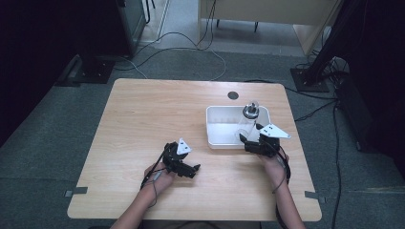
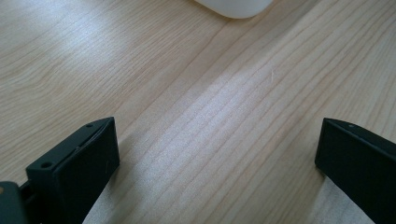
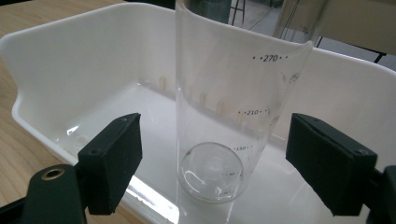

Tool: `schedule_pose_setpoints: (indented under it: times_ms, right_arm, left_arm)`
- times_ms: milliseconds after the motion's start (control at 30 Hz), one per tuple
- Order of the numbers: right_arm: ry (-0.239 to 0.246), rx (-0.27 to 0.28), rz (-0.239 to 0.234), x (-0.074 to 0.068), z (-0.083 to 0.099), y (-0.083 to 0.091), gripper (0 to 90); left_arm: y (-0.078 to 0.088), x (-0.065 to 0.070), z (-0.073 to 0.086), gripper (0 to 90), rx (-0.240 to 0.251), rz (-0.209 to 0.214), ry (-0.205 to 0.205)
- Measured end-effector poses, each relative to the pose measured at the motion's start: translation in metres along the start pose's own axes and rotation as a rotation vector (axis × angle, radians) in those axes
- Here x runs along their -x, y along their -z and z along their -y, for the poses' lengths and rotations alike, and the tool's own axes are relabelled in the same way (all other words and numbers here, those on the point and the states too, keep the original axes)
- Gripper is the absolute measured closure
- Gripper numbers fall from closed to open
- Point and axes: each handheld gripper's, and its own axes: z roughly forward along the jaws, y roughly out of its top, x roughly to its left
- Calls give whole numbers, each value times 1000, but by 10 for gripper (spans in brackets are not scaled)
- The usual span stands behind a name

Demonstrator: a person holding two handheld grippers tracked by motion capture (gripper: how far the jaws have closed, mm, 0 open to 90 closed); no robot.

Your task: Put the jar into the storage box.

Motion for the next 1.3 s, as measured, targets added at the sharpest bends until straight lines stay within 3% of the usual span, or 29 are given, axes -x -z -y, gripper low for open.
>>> schedule_pose_setpoints:
  times_ms: [333, 1033, 1300]
  right_arm:
    - [33, -14, -28, 0, 2, 8, 184]
    - [25, -27, -49, 4, 7, 23, 182]
    - [54, -47, -78, 3, 8, 29, 181]
  left_arm:
    - [-1, -1, -1, 0, 0, 4, -5]
    - [-1, -1, -1, 0, -1, 9, -11]
    - [-1, -1, -1, 0, -1, 10, -12]
